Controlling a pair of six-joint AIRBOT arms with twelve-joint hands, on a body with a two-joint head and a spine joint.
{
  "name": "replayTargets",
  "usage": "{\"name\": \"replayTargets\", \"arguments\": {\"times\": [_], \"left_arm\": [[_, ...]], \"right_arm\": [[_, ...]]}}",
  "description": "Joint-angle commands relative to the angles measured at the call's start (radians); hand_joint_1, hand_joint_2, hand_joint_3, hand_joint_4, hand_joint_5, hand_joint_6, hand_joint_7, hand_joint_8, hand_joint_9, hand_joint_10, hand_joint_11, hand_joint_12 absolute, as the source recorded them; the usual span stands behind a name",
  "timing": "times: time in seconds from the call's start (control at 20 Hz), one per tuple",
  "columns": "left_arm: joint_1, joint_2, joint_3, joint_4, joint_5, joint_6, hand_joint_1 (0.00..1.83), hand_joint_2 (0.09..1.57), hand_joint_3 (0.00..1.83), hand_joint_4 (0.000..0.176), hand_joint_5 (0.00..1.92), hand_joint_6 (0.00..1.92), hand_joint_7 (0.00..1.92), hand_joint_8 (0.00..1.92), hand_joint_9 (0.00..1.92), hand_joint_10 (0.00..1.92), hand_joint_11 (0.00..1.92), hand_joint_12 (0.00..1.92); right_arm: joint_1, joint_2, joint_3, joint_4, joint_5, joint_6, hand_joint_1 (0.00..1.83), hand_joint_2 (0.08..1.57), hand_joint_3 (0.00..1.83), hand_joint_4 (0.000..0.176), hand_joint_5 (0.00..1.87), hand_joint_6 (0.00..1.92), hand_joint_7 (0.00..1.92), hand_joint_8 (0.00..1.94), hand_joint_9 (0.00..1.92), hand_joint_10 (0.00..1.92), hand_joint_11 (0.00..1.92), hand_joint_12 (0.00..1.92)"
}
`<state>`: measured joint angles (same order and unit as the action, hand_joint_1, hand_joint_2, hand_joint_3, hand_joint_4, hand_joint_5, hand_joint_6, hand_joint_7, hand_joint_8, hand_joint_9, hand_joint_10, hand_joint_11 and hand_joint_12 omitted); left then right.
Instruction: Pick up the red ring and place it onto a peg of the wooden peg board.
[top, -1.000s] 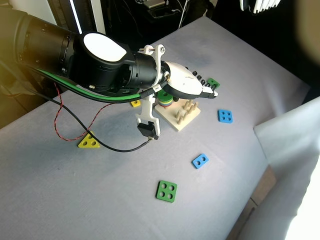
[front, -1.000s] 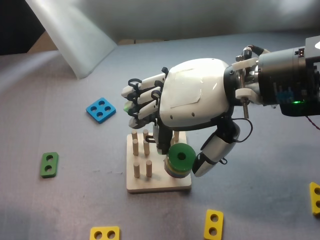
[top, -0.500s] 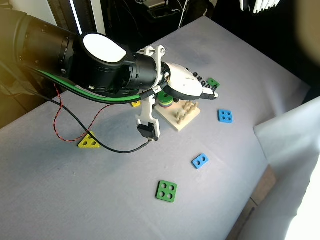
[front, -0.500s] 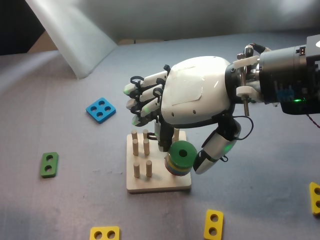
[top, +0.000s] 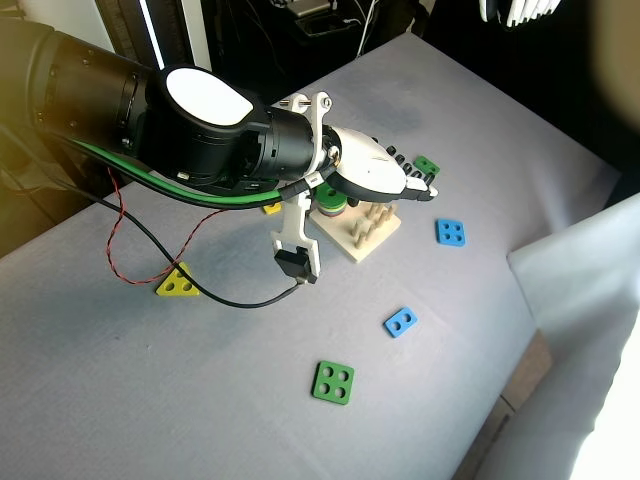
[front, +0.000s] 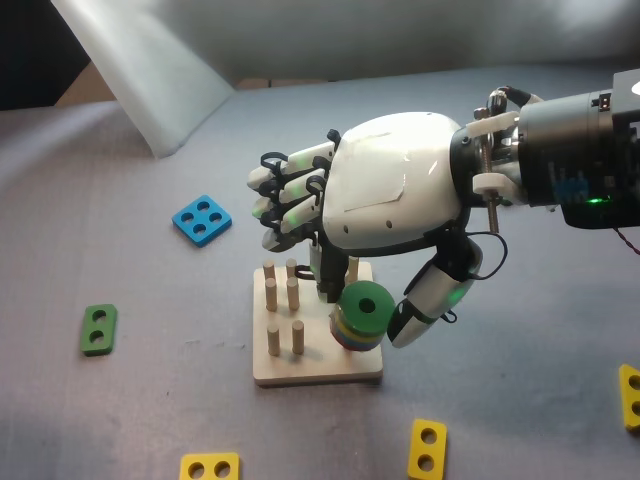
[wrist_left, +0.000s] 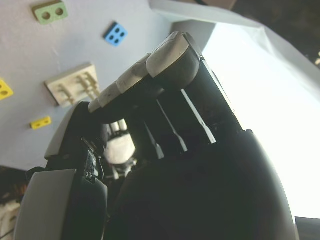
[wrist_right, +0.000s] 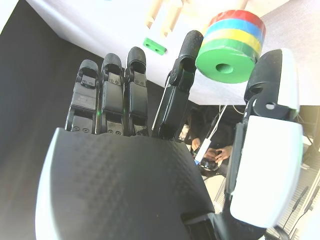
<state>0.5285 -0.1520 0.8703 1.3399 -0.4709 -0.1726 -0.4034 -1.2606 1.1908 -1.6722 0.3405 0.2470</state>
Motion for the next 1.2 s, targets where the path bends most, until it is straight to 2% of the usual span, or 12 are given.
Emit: {"name": "replayTargets", "arguments": {"times": [0.0,0.1,0.2,0.75,1.15], "left_arm": [[-0.008,0.004,0.006,-0.036,-0.008,0.005,0.56,1.55,0.0,0.0,0.91,1.92,1.1,1.92,1.12,1.92,1.16,1.92],[-0.008,0.004,0.007,-0.036,-0.008,0.005,0.55,1.56,0.0,0.0,0.91,1.92,1.1,1.92,1.13,1.92,1.18,1.92],[-0.008,0.004,0.007,-0.036,-0.008,0.005,0.56,1.55,0.0,0.0,0.93,1.92,1.11,1.92,1.14,1.92,1.18,1.92],[-0.008,0.004,0.007,-0.036,-0.01,0.006,0.56,1.55,0.0,0.0,0.92,1.92,1.12,1.92,1.14,1.92,1.2,1.92],[-0.007,0.004,0.008,-0.036,-0.012,0.006,0.55,1.55,0.0,0.0,0.9,1.92,1.09,1.92,1.12,1.92,1.18,1.92]], "right_arm": [[0.004,0.001,0.0,0.008,0.008,-0.003,1.08,1.0,0.0,0.176,1.24,0.55,0.39,0.01,0.18,0.01,0.0,0.0],[0.008,0.003,-0.002,0.005,0.016,0.009,1.08,1.0,0.0,0.176,1.24,0.55,0.38,0.0,0.18,0.0,0.0,0.0],[0.012,0.004,-0.005,-0.049,0.026,0.063,1.08,1.0,0.0,0.176,1.24,0.55,0.39,0.01,0.19,0.01,0.0,0.0],[0.033,0.003,-0.012,-0.052,0.026,0.063,1.09,0.99,0.0,0.176,1.26,0.5,0.41,0.0,0.2,0.0,0.0,0.0],[0.04,-0.002,-0.024,-0.062,0.017,0.063,1.08,1.0,0.0,0.176,1.24,0.55,0.42,0.0,0.21,0.01,0.0,0.0]]}}
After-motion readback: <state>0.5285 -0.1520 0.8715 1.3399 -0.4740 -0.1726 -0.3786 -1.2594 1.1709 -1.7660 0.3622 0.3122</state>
